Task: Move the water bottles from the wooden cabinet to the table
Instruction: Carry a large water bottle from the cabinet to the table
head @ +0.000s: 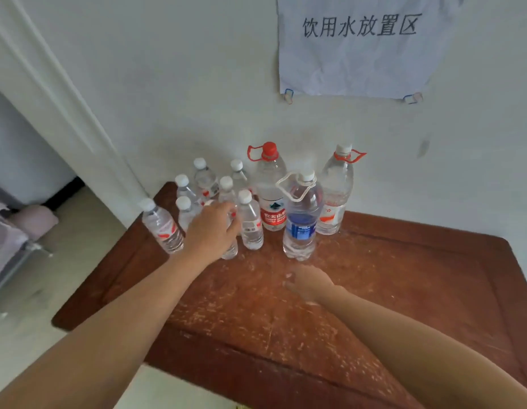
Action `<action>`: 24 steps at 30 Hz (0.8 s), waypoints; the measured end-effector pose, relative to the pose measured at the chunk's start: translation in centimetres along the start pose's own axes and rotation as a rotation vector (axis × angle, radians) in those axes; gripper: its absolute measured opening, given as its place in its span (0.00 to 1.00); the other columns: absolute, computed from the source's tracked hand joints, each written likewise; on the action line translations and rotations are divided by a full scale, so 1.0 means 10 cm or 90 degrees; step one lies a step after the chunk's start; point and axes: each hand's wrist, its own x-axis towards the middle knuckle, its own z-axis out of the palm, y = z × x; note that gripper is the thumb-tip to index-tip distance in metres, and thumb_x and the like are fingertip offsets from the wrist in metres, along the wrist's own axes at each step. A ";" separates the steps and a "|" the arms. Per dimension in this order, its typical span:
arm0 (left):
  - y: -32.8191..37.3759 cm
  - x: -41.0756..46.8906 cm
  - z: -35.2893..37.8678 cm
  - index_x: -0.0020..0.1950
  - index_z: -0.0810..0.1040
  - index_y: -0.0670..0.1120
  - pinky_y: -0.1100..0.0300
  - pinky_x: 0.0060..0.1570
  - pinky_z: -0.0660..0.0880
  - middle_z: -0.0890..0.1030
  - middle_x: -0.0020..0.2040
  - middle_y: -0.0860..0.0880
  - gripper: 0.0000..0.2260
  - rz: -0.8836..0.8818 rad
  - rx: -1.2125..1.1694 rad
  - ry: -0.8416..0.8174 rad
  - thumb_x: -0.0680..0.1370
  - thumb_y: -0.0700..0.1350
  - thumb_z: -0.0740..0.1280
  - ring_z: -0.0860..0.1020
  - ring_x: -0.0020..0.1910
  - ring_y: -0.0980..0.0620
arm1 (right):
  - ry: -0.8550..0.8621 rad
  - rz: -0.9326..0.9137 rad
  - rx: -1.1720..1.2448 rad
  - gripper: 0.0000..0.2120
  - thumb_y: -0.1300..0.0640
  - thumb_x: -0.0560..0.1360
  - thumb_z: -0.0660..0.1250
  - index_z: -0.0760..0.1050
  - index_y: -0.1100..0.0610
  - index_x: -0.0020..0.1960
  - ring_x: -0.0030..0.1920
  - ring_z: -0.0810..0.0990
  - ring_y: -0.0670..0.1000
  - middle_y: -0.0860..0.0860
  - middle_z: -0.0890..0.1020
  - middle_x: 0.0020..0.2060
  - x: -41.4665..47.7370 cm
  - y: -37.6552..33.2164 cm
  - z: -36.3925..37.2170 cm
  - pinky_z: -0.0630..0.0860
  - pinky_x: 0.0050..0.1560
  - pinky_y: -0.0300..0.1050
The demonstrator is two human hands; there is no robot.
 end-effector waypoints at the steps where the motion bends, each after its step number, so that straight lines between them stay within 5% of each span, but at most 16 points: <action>1: -0.15 -0.28 -0.04 0.59 0.76 0.48 0.52 0.48 0.76 0.79 0.53 0.49 0.12 -0.043 0.007 -0.026 0.80 0.51 0.62 0.79 0.51 0.47 | -0.020 -0.035 -0.028 0.17 0.48 0.80 0.61 0.74 0.52 0.66 0.60 0.79 0.55 0.51 0.79 0.62 -0.03 -0.14 0.08 0.76 0.61 0.51; 8: -1.13 -2.45 -0.43 0.58 0.76 0.49 0.54 0.53 0.73 0.80 0.54 0.48 0.11 -0.417 0.090 -0.128 0.79 0.51 0.62 0.78 0.55 0.47 | -0.123 -0.323 -0.242 0.19 0.47 0.78 0.58 0.72 0.49 0.66 0.64 0.75 0.56 0.52 0.77 0.64 -0.32 -1.55 0.84 0.73 0.61 0.50; 24: -2.41 -6.98 -1.61 0.64 0.74 0.51 0.57 0.57 0.70 0.79 0.59 0.49 0.14 -0.869 0.049 -0.046 0.80 0.53 0.61 0.74 0.62 0.50 | -0.254 -0.769 -0.464 0.21 0.46 0.79 0.60 0.68 0.51 0.71 0.65 0.73 0.55 0.54 0.75 0.65 -1.93 -5.25 3.36 0.68 0.63 0.48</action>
